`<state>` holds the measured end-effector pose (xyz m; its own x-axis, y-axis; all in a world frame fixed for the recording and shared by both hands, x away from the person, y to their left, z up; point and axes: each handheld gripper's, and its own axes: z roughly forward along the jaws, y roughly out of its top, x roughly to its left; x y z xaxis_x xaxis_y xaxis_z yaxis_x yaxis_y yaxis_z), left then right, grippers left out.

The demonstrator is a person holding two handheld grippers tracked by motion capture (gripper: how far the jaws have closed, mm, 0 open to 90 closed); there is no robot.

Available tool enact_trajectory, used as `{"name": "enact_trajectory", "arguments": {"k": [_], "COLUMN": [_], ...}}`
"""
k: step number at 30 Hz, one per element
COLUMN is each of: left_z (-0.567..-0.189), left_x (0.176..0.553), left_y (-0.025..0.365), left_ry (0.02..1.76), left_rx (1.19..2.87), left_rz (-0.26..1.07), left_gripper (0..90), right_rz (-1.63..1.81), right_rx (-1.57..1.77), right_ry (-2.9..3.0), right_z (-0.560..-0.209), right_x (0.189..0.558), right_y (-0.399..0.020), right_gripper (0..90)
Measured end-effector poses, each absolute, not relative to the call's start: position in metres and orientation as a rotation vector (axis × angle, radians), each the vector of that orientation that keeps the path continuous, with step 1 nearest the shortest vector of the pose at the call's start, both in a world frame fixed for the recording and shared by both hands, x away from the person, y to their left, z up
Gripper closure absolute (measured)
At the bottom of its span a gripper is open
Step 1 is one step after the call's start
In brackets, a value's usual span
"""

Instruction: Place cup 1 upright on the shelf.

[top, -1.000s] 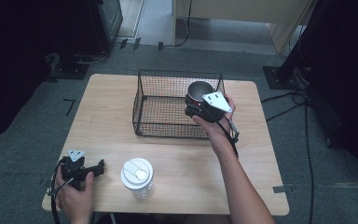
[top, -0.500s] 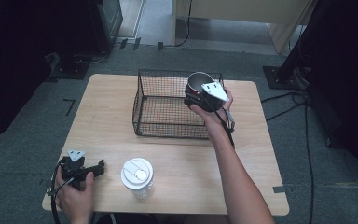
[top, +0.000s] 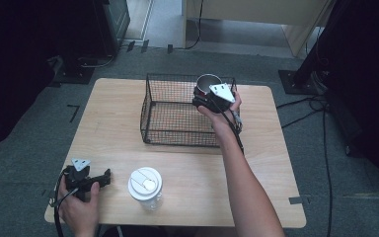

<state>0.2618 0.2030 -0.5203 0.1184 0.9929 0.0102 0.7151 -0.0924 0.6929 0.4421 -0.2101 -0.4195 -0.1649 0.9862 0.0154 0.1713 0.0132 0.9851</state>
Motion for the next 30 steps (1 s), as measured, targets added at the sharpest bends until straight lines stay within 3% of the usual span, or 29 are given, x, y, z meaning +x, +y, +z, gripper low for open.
{"name": "enact_trajectory", "arguments": {"k": [30], "left_z": [-0.520], "left_x": [0.262], "left_y": [0.203], "left_ry": [1.648], "left_rx": [1.868], "left_rz": [0.675], "left_gripper": [0.1], "right_rz": [1.146], "right_rx": [1.433], "right_ry": [1.579], "right_z": [-0.451], "right_x": [0.459], "right_y": [-0.211], "right_gripper": [6.8]}}
